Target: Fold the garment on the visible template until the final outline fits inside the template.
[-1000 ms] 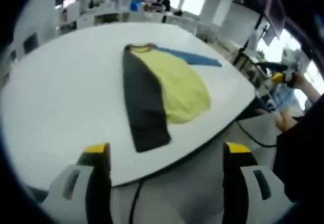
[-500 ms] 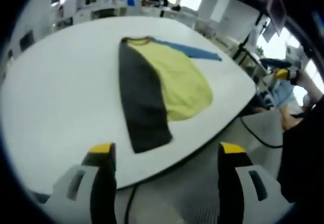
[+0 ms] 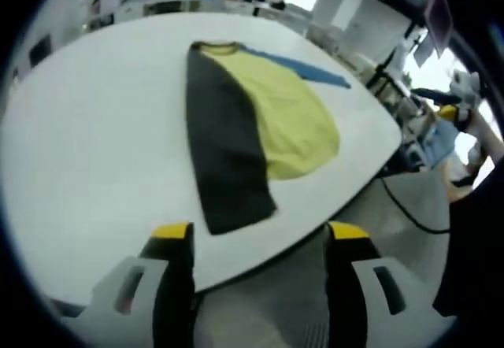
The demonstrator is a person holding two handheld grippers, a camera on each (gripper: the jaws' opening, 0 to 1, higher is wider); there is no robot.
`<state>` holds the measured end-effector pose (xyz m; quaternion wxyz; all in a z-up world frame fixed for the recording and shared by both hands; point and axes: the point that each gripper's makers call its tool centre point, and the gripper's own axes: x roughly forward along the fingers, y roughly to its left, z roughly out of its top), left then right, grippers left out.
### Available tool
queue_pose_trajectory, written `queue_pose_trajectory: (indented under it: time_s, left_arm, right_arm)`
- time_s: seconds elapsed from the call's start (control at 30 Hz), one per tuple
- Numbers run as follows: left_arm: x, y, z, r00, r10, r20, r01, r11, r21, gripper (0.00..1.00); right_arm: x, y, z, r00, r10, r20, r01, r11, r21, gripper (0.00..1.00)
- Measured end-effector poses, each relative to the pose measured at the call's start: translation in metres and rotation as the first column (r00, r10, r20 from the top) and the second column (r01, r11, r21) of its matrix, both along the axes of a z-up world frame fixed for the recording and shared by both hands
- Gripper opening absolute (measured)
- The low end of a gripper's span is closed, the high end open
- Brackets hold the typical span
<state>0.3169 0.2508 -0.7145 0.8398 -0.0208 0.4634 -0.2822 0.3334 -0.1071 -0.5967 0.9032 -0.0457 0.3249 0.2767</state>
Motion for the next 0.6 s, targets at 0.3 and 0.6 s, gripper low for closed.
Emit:
queue_pose_trajectory:
  time_s: [0.3, 0.6]
  left_arm:
    - [0.006, 0.004, -0.012, 1.000, 0.015, -0.014, -0.015, 1.000, 0.002, 0.57]
    - [0.010, 0.010, -0.026, 1.000, 0.015, -0.022, -0.014, 0.999, 0.042, 0.47]
  right_arm:
    - [0.001, 0.003, -0.004, 1.000, 0.000, -0.014, 0.000, 1.000, -0.004, 1.00]
    - [0.001, 0.007, -0.007, 1.000, 0.009, -0.023, -0.009, 1.000, -0.006, 1.00]
